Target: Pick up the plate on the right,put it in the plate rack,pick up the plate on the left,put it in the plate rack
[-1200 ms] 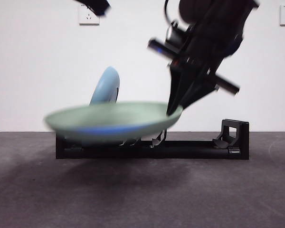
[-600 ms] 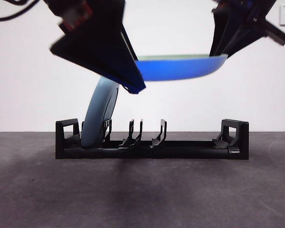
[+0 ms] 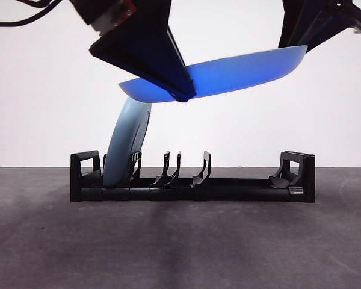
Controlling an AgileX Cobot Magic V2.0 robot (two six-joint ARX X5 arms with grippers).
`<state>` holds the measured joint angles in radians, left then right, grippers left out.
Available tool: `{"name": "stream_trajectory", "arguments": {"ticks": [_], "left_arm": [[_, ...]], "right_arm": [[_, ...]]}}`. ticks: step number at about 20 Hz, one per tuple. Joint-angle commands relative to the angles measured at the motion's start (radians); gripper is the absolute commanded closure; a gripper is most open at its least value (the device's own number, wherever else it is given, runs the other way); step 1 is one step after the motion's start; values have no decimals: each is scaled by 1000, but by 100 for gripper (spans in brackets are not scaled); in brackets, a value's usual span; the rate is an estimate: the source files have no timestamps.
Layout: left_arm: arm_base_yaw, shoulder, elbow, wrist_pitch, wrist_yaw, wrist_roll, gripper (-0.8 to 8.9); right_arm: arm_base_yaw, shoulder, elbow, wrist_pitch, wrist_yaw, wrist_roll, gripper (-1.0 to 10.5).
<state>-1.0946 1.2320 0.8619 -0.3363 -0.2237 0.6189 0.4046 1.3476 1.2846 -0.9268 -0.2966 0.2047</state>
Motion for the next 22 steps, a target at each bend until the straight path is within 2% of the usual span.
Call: {"name": "stream_trajectory", "arguments": {"ticks": [1,2,5,6,8,10,13,16,18,22], "left_arm": [[7,5,-3,0,-10,-42,821],[5,5,-3,0,-9,-42,821],[2,5,-3,19,-7,-43,821],[2,5,-3,33,-7,-47,820],[3,5,-3,77,-6,-64,821],[9,5,-3,150,24,-132,821],[74,9,-3,333,157,-313,821],[182,25,-3,548,271,-494,821],[267,43,-3,692,354,-628,821],[377,80,-3,861,441,-827,822]], "right_arm": [[0,-9,-6,18,-15,-7,935],[-1,-15,-6,24,-11,-19,910],[-25,-54,-5,83,-7,-42,520],[-35,-79,-5,107,-6,-40,450],[-61,-137,-5,152,3,-37,442],[-93,-215,-5,201,68,-37,443],[-126,-334,-5,266,183,-37,445],[-130,-432,-5,283,296,-42,446],[-130,-471,-5,281,331,-50,446],[-130,-496,-5,269,330,-49,447]]}}
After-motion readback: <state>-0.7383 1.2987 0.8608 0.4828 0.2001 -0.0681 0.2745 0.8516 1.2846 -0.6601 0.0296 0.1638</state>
